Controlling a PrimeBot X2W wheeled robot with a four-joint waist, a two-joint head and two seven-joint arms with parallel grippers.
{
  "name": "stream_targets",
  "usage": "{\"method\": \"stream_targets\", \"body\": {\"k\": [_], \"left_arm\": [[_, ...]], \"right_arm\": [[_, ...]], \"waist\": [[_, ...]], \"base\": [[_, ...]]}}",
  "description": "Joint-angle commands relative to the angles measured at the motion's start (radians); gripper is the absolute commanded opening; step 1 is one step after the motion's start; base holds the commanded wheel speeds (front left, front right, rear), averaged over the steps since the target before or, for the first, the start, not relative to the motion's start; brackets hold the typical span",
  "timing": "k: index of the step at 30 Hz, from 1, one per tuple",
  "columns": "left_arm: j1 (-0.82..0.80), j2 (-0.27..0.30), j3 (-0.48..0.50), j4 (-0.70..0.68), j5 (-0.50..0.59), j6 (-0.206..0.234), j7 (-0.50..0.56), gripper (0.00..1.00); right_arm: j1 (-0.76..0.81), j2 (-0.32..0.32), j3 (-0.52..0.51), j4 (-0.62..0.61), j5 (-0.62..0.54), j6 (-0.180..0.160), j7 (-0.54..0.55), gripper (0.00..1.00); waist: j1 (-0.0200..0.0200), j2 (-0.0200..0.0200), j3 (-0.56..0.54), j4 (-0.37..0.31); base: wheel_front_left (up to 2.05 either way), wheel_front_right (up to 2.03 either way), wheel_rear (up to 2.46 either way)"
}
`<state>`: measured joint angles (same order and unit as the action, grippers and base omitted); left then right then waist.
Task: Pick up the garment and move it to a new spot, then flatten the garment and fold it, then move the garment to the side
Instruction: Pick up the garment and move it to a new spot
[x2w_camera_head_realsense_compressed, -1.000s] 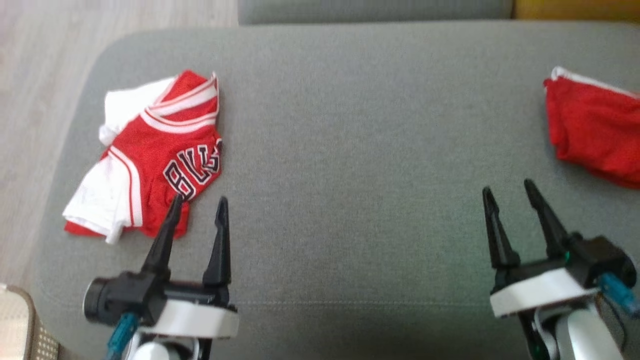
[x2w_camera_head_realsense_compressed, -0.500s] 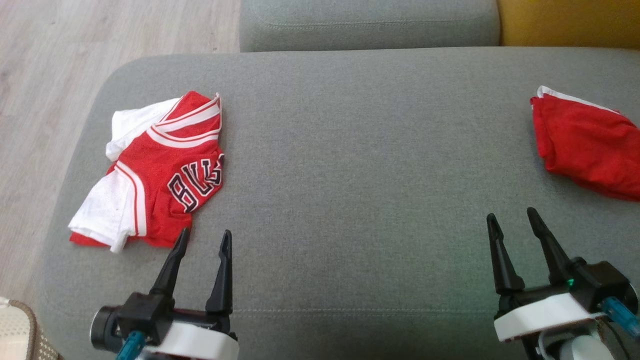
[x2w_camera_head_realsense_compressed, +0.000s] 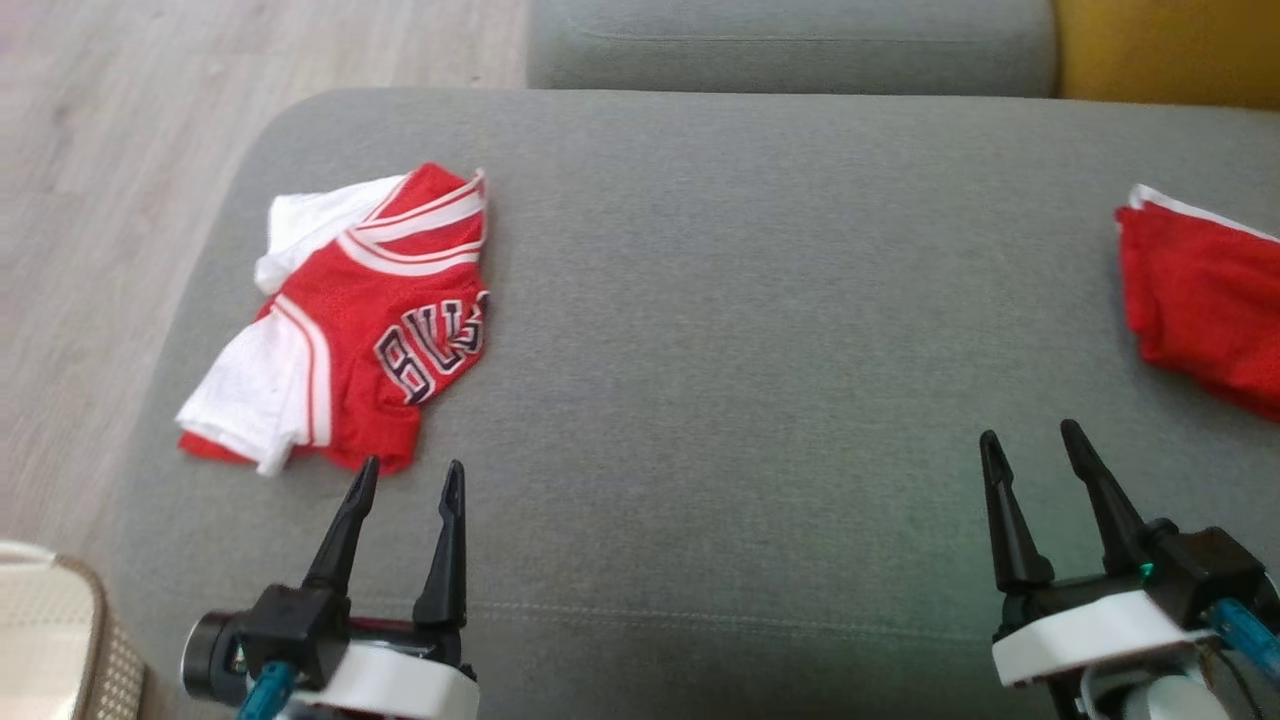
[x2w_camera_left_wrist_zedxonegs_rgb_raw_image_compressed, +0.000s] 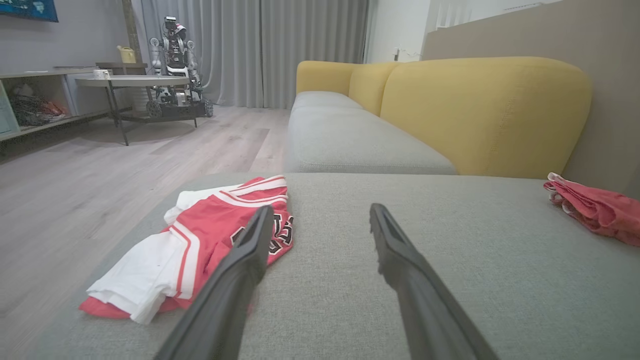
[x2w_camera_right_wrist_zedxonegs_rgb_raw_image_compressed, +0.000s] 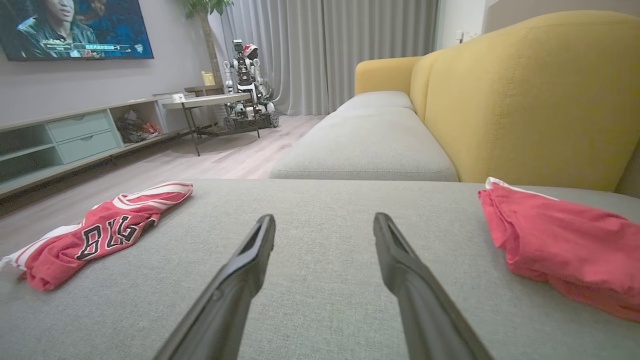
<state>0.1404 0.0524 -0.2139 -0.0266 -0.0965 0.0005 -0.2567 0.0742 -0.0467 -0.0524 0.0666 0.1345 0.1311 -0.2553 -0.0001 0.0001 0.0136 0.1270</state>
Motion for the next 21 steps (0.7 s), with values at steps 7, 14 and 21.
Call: {"method": "stream_targets", "body": {"k": [7, 14, 21], "left_arm": [[-0.04, -0.002, 0.031, -0.042, 0.0, 0.023, -0.005, 1.0], [-0.035, -0.002, 0.024, -0.053, -0.007, 0.035, -0.005, 1.0], [-0.027, -0.002, 0.028, -0.063, -0.008, 0.041, -0.005, 1.0]], "right_arm": [[-0.009, -0.004, 0.048, -0.04, -0.008, 0.0, -0.006, 1.0], [-0.008, -0.004, 0.08, -0.038, -0.003, 0.0, -0.006, 1.0], [-0.003, -0.004, 0.099, -0.037, 0.009, 0.0, -0.006, 1.0]], "waist": [[0.0001, -0.0001, -0.004, 0.096], [0.0001, -0.0001, -0.009, 0.19], [0.0001, -0.0001, -0.007, 0.277]], "base": [[0.0, 0.0, 0.0], [0.0, 0.0, 0.0], [0.0, 0.0, 0.0]]}}
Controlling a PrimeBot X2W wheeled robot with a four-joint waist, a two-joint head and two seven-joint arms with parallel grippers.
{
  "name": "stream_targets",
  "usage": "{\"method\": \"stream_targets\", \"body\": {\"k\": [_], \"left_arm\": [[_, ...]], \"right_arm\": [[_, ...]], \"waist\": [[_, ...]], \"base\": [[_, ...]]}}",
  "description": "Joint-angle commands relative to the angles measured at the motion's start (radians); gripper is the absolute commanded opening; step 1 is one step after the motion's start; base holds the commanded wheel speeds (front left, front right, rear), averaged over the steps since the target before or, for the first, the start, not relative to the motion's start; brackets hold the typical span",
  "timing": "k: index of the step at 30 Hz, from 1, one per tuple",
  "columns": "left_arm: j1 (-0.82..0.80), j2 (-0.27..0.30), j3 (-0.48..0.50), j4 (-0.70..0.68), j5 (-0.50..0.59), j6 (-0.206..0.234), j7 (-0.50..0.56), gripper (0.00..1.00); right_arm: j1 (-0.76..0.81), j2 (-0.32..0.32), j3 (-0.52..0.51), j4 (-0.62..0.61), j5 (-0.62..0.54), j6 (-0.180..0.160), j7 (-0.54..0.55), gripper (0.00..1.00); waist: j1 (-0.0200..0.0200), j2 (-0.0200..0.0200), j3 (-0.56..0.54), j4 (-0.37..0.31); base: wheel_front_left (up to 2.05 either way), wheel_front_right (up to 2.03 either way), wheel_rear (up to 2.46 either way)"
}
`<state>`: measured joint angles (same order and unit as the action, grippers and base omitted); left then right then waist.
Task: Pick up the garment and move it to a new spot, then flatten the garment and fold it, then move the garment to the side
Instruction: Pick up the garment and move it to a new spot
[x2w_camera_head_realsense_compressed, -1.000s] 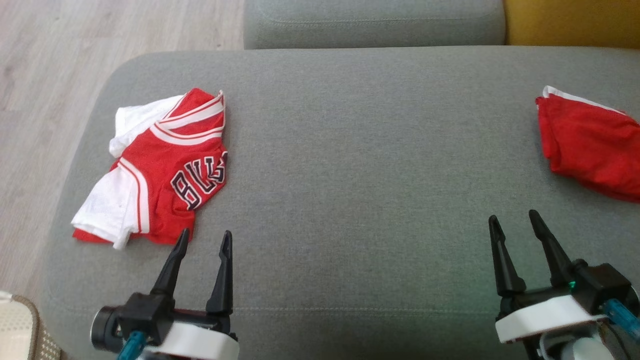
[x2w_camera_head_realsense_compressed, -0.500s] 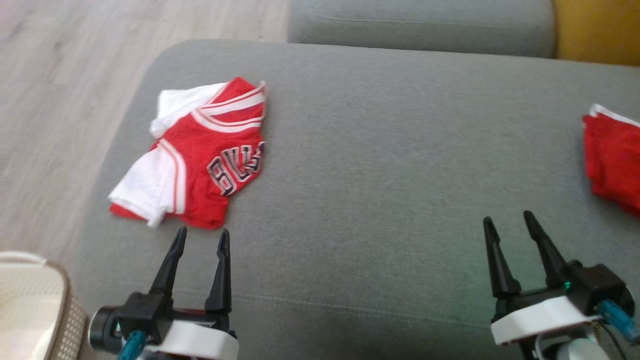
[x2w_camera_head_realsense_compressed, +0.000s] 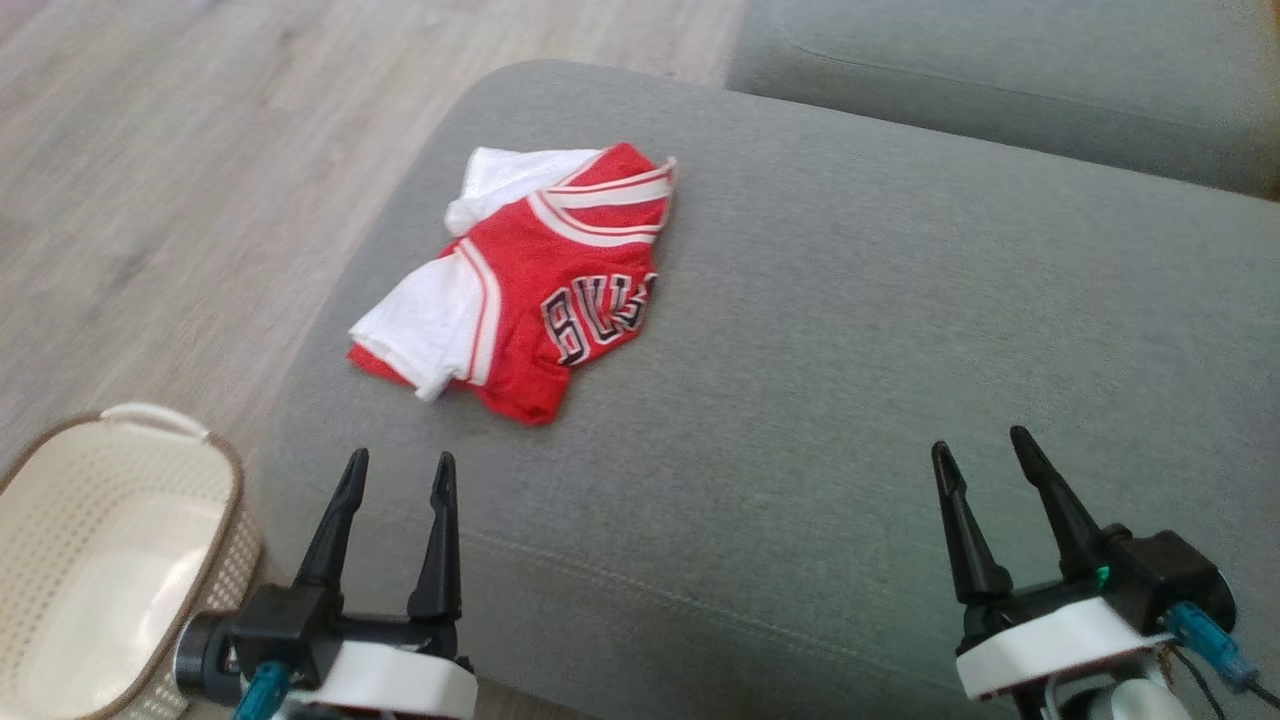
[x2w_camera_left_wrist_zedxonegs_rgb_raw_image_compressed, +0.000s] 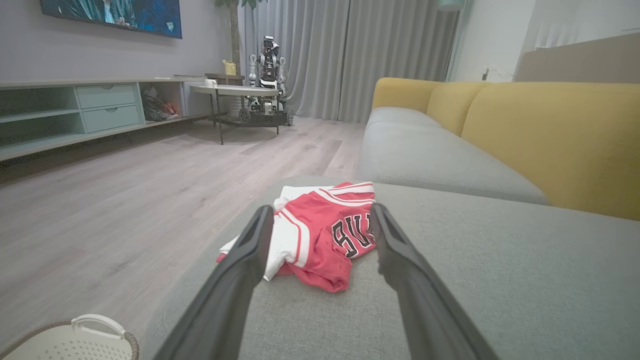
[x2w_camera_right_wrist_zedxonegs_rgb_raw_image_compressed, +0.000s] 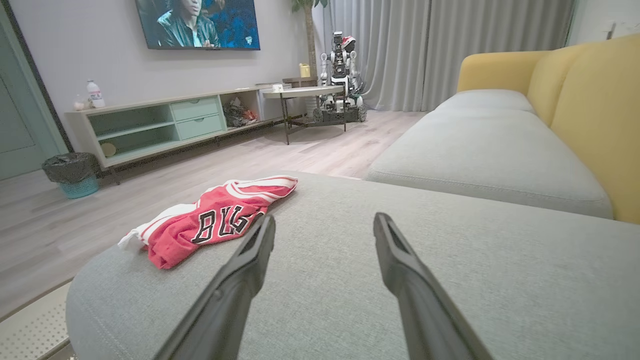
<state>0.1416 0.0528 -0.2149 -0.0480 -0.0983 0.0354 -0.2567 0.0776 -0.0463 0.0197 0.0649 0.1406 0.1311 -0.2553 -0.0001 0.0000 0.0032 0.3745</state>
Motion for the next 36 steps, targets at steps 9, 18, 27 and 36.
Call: {"method": "stream_targets", "body": {"k": [9, 18, 27, 36], "left_arm": [[-0.033, -0.003, 0.027, -0.06, -0.015, 0.014, -0.005, 1.0], [-0.162, -0.003, 0.065, -0.089, -0.023, -0.014, -0.005, 1.0], [-0.611, 0.05, 0.179, 0.139, -0.054, -0.129, -0.005, 1.0], [-0.995, 0.114, 0.076, 0.51, -0.263, -0.165, 0.209, 1.0]], "right_arm": [[-0.013, -0.004, 0.032, -0.037, -0.012, 0.0, -0.006, 1.0], [-0.05, -0.004, 0.032, -0.046, -0.067, 0.0, -0.006, 1.0], [-0.179, -0.071, 0.046, -0.118, -0.123, 0.0, -0.006, 1.0], [-0.28, -0.111, 0.008, -0.24, -0.186, 0.0, -0.006, 1.0]], "waist": [[0.0001, 0.0, 0.033, 0.095], [0.0001, 0.0, 0.126, 0.089], [0.0001, 0.0, 0.327, -0.008], [0.0001, 0.0, 0.483, -0.078]], "base": [[0.0, 0.0, 0.0], [0.0, 0.0, 0.0], [0.0, 0.0, 0.0], [0.0, 0.0, 0.0]]}}
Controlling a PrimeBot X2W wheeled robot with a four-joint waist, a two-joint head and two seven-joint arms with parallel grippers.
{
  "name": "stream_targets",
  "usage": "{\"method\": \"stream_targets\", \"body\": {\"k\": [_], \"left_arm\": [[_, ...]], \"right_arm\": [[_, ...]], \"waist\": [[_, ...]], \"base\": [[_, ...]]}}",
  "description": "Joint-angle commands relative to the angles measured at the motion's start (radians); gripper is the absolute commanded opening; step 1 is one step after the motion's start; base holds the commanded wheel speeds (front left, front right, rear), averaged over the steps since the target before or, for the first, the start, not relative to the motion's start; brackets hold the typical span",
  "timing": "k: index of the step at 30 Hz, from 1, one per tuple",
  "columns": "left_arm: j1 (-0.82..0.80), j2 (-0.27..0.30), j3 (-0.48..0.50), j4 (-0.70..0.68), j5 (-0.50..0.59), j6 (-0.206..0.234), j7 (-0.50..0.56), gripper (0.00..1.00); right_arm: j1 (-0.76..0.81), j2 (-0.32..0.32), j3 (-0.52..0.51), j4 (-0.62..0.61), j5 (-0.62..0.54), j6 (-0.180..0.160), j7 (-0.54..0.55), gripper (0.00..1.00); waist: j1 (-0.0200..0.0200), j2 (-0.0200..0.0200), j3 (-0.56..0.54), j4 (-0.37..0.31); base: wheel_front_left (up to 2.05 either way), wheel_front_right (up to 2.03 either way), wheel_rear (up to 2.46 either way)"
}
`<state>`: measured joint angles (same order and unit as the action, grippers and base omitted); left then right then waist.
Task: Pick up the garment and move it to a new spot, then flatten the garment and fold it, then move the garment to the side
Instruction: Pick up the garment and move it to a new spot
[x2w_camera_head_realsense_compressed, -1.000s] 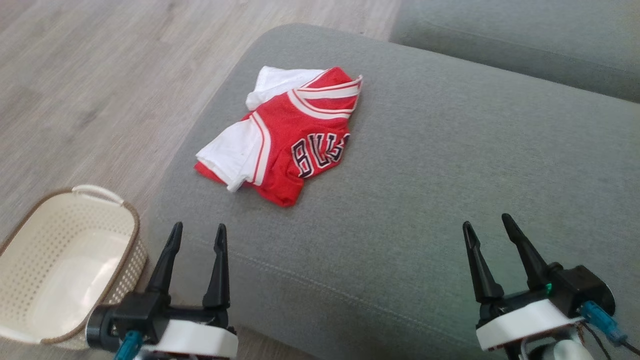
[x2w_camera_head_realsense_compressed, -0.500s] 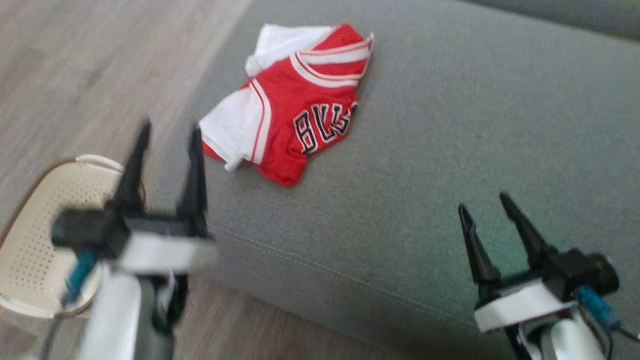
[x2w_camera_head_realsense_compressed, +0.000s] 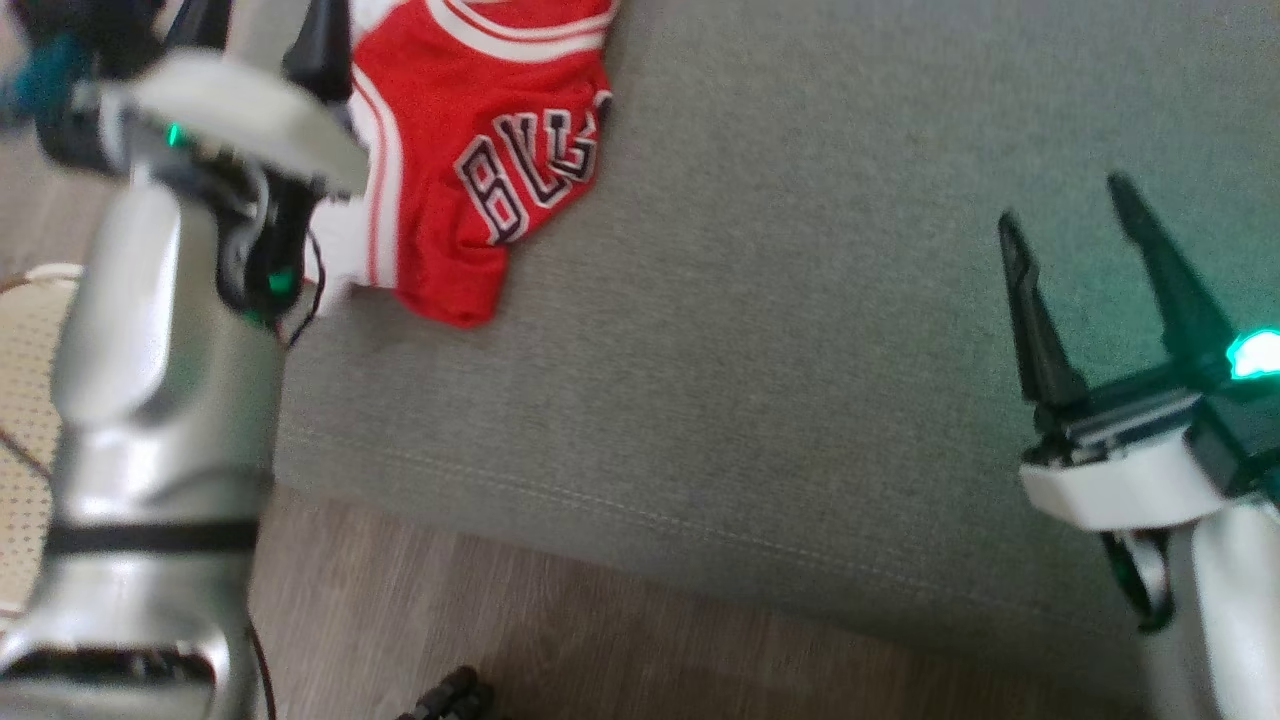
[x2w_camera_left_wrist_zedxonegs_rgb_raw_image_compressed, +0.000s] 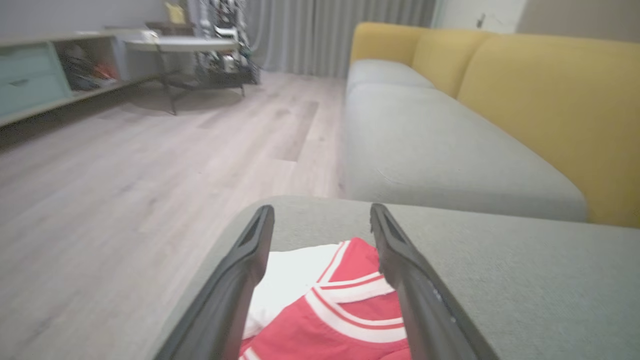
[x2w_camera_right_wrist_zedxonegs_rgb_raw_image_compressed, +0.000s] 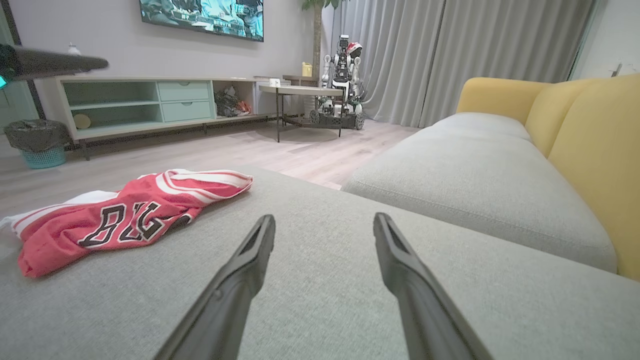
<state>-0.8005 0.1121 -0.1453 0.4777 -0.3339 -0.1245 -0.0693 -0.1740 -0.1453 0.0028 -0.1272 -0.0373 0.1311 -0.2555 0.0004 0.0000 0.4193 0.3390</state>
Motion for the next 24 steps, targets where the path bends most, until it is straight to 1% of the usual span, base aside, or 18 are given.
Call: {"method": "stream_targets", "body": {"k": [1, 4, 7, 8, 12, 15, 20, 23, 24], "left_arm": [[-0.088, 0.069, -0.024, 0.011, -0.065, -0.005, 0.055, 1.0], [-0.172, 0.116, -0.107, 0.097, -0.16, -0.006, 0.142, 1.0], [-0.234, 0.154, -0.171, 0.177, -0.241, -0.006, 0.207, 1.0], [-0.234, 0.154, -0.171, 0.177, -0.241, -0.006, 0.207, 1.0], [-0.289, 0.196, -0.24, 0.261, -0.326, -0.006, 0.272, 1.0], [-0.311, 0.222, -0.283, 0.324, -0.36, -0.006, 0.307, 1.0], [-0.32, 0.243, -0.349, 0.403, -0.408, -0.006, 0.353, 1.0], [-0.317, 0.249, -0.384, 0.421, -0.437, -0.006, 0.337, 1.0], [-0.315, 0.251, -0.396, 0.423, -0.444, -0.006, 0.323, 0.56]], "right_arm": [[-0.04, -0.016, 0.029, -0.063, -0.013, 0.0, -0.006, 1.0], [-0.071, -0.025, 0.037, -0.104, -0.024, 0.0, -0.006, 1.0], [-0.094, -0.033, 0.049, -0.132, -0.031, 0.0, -0.006, 1.0], [-0.094, -0.033, 0.049, -0.132, -0.031, 0.0, -0.006, 1.0], [-0.118, -0.037, 0.045, -0.166, -0.037, 0.0, -0.006, 1.0], [-0.125, -0.036, 0.038, -0.184, -0.038, 0.0, -0.006, 1.0], [-0.132, -0.037, 0.032, -0.2, -0.036, 0.0, -0.006, 1.0], [-0.136, -0.034, 0.03, -0.204, -0.036, 0.0, -0.006, 1.0], [-0.138, -0.032, 0.031, -0.203, -0.036, 0.0, -0.006, 1.0]], "waist": [[-0.0004, 0.0, 0.086, -0.049], [-0.0004, 0.0, 0.133, -0.063], [-0.0004, 0.0, 0.17, -0.08], [-0.0004, 0.0, 0.17, -0.08], [-0.0004, 0.0, 0.207, -0.101], [-0.0004, 0.0, 0.225, -0.116], [-0.0004, 0.0, 0.248, -0.134], [-0.0004, 0.0, 0.257, -0.138], [-0.0004, 0.0, 0.257, -0.139]], "base": [[0.0, 0.0, 0.0], [0.0, 0.0, 0.0], [0.0, 0.0, 0.0], [0.0, 0.0, 0.0], [0.0, 0.0, 0.0], [0.0, 0.0, 0.0], [0.0, 0.0, 0.0], [0.0, 0.0, 0.0], [0.0, 0.0, 0.0]]}}
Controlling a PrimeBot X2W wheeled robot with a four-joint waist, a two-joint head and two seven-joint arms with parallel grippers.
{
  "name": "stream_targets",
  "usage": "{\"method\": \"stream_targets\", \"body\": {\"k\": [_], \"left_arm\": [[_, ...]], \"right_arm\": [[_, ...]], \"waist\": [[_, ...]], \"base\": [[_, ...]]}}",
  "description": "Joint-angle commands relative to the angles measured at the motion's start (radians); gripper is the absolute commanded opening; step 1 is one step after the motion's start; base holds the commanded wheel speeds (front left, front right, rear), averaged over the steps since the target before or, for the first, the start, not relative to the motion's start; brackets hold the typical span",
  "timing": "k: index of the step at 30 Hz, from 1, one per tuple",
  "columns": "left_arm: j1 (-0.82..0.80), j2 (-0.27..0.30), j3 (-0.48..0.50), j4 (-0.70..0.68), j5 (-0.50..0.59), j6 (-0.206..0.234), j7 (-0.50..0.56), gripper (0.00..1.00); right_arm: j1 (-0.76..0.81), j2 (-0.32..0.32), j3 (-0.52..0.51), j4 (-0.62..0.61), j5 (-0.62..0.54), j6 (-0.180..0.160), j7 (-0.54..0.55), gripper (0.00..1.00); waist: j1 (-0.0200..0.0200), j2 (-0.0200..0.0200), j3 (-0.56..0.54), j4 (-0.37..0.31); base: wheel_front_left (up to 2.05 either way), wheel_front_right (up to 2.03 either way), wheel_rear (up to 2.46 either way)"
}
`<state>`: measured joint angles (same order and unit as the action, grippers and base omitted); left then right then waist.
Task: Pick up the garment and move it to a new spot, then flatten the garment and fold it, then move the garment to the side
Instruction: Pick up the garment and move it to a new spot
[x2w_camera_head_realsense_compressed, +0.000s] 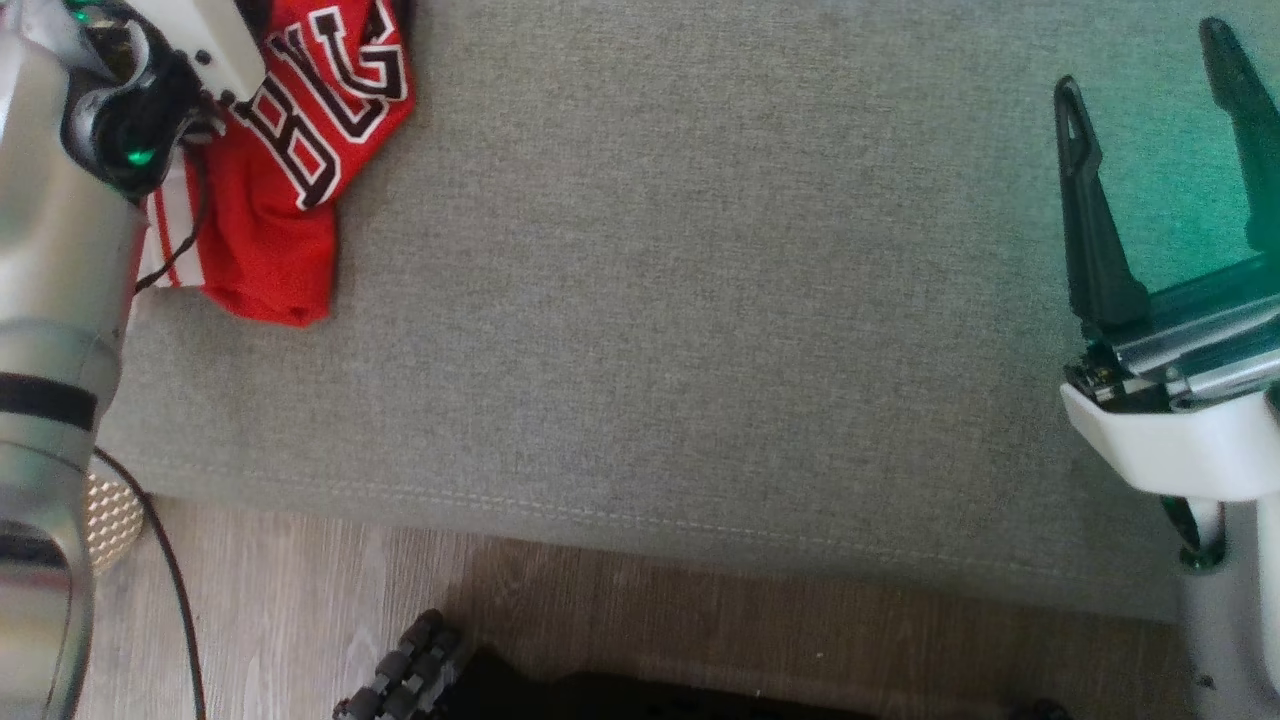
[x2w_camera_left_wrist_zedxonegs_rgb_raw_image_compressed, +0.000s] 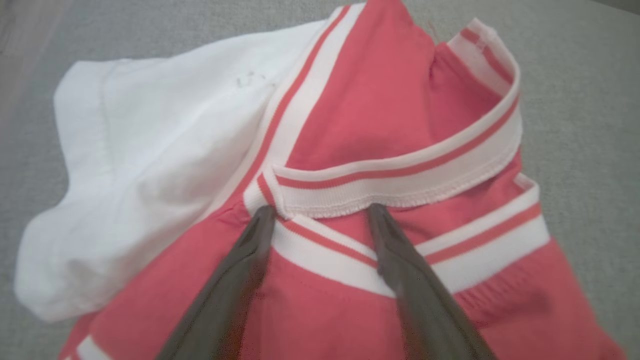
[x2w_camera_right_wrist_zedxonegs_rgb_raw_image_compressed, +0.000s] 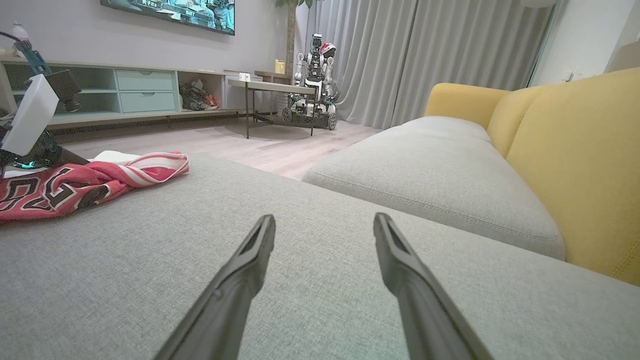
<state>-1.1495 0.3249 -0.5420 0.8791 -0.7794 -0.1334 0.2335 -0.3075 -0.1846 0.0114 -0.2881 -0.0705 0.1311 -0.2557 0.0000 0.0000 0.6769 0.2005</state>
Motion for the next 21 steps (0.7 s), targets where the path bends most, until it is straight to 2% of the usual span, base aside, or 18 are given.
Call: {"method": "stream_targets", "body": {"k": [1, 7, 12, 15, 21], "left_arm": [[0.037, 0.043, -0.011, 0.022, -0.005, 0.003, -0.001, 0.0], [0.053, 0.08, -0.064, -0.022, -0.049, 0.003, -0.202, 0.0], [0.072, 0.127, -0.129, -0.137, -0.081, 0.003, -0.368, 0.0], [0.084, 0.161, -0.175, -0.214, -0.093, 0.003, -0.412, 0.0], [0.116, 0.233, -0.247, -0.384, -0.148, 0.003, -0.409, 0.0]], "right_arm": [[-0.007, 0.01, 0.024, -0.039, -0.002, 0.0, -0.006, 1.0], [-0.019, 0.032, 0.031, -0.019, 0.015, 0.0, -0.006, 1.0], [-0.022, 0.065, 0.035, -0.001, 0.036, 0.0, -0.006, 1.0], [-0.019, 0.081, 0.039, 0.01, 0.034, 0.0, -0.006, 1.0], [-0.006, 0.119, 0.043, 0.025, 0.054, 0.0, -0.006, 1.0]], "waist": [[0.0, 0.0, -0.002, -0.002], [0.0, 0.0, -0.055, -0.01], [0.0, 0.0, -0.135, -0.029], [0.0, 0.0, -0.186, -0.053], [0.0, 0.0, -0.287, -0.151]], "base": [[0.0, 0.0, 0.0], [0.0, 0.0, 0.0], [0.0, 0.0, 0.0], [0.0, 0.0, 0.0], [0.0, 0.0, 0.0]]}}
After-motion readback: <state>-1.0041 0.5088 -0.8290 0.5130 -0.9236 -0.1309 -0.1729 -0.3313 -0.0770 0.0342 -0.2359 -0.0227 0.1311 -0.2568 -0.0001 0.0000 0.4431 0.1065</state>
